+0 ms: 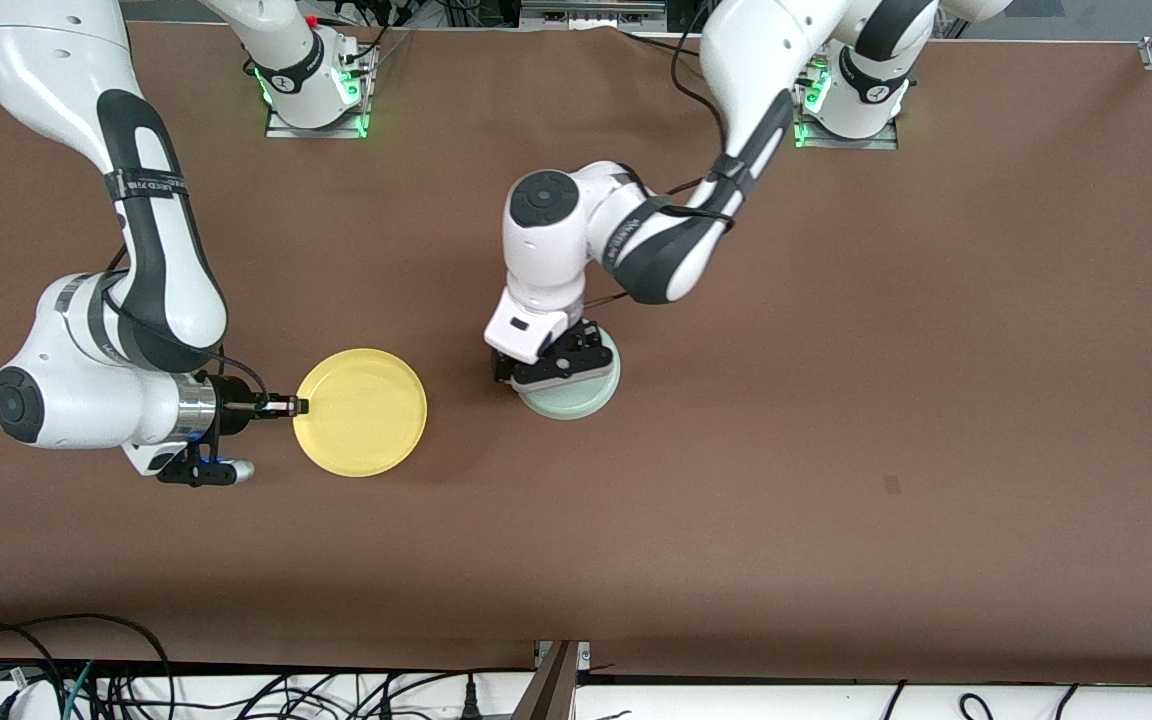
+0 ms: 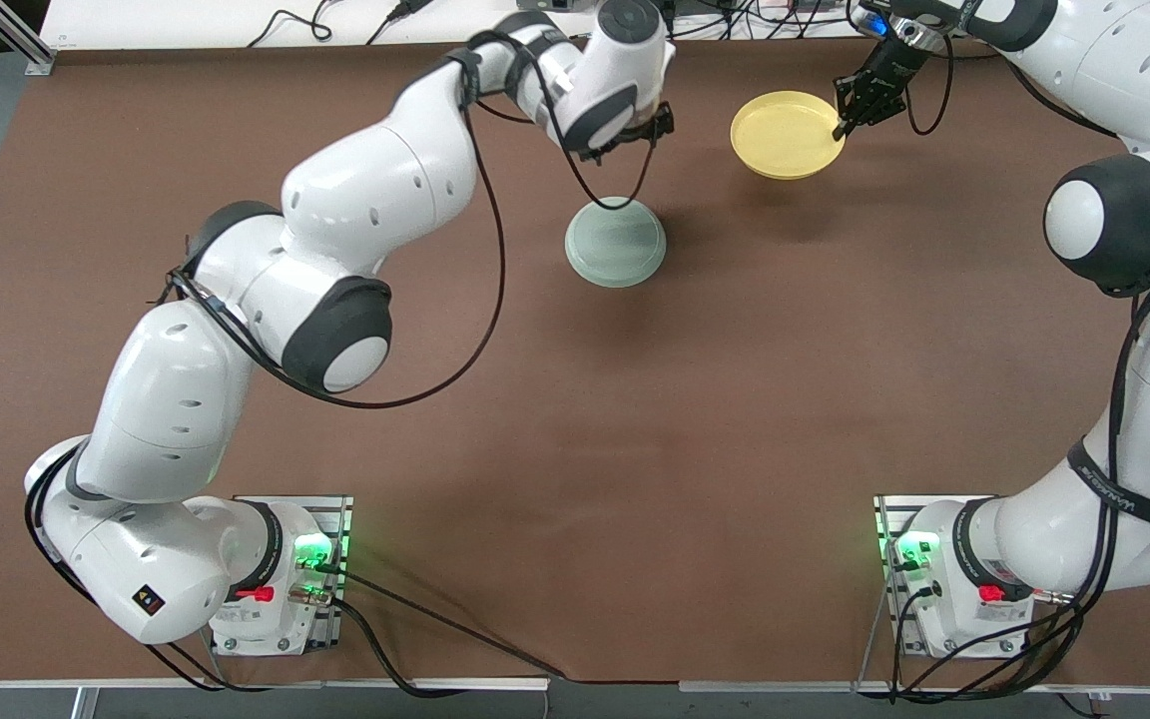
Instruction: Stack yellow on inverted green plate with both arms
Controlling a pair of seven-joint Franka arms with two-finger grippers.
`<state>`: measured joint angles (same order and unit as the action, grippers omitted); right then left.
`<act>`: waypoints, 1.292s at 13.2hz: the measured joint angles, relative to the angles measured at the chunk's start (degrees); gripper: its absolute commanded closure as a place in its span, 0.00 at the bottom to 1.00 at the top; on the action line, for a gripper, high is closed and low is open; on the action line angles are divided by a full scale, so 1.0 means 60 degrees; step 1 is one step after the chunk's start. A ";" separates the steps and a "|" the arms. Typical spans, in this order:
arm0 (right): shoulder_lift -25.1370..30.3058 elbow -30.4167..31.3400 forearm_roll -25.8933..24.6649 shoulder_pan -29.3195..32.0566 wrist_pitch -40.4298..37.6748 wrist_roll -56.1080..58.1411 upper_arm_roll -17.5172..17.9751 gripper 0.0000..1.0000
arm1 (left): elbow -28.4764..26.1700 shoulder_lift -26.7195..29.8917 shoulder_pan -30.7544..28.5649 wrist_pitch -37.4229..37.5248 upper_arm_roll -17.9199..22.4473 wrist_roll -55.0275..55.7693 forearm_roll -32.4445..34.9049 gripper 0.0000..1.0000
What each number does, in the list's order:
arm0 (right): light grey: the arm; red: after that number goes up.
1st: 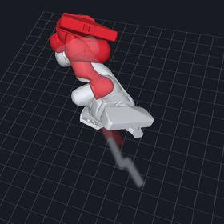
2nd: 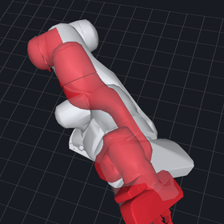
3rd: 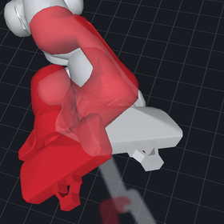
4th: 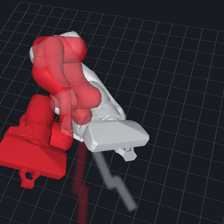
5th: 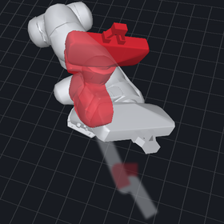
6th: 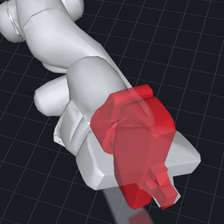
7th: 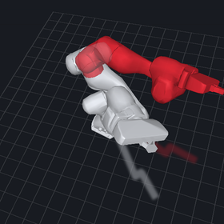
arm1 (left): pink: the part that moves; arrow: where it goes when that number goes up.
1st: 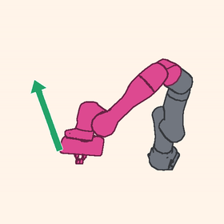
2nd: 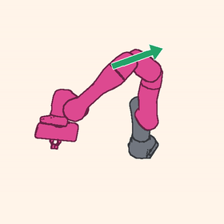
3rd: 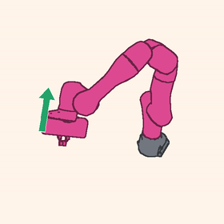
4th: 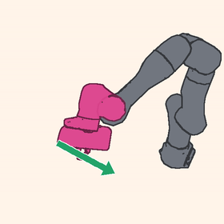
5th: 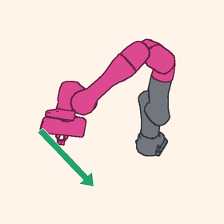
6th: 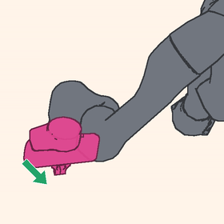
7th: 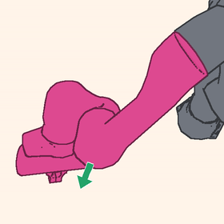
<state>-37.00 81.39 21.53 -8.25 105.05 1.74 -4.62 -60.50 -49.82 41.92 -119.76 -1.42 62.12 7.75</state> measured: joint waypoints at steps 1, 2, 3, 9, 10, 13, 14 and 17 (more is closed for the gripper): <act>-0.0004 0.0094 0.0117 -0.0010 0.0064 0.0000 0.0008 1.00 | 0.0004 0.0239 -0.0260 0.0678 -0.0063 -0.0820 -0.0119 0.00; -0.0011 0.0227 0.0315 -0.0037 0.0156 0.0000 0.0017 1.00 | 0.0011 0.0528 -0.0520 0.1347 -0.0086 -0.1589 -0.0186 0.00; -0.0019 0.0419 0.0570 -0.0102 0.0360 0.0000 0.0037 1.00 | 0.0018 0.0867 -0.0806 0.1958 -0.0101 -0.2226 -0.0201 0.00; -0.0049 0.1683 0.1896 -0.1643 0.2341 -0.0448 0.0124 1.00 | 0.0019 0.2960 -0.2522 0.5303 -0.0168 -0.5544 -0.0215 0.00; -0.0046 0.1776 0.1923 -0.2039 0.2641 -0.0807 0.0139 1.00 | 0.0020 0.3274 -0.2804 0.5847 -0.0167 -0.6156 -0.0217 0.00; 0.0024 0.2185 0.1935 -0.3318 0.3758 -0.1794 0.0152 1.00 | -0.0400 0.4337 -0.3690 0.6898 -0.0155 -0.7627 -0.0332 0.00; 0.0089 0.2503 0.1935 -0.3691 0.4244 -0.2002 0.0152 1.00 | -0.0822 0.4814 -0.4070 0.7027 -0.0159 -0.7924 -0.0435 0.00; 0.0223 0.3577 0.1952 -0.4225 0.5571 -0.2193 0.0421 1.00 | -0.2445 0.6411 -0.5180 0.7281 -0.0136 -0.9008 -0.0761 0.00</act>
<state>-35.66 102.86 33.24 -33.60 138.47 -11.42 -2.10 -75.17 -11.36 10.84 -76.07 -2.23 8.07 3.19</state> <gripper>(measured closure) 0.969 0.000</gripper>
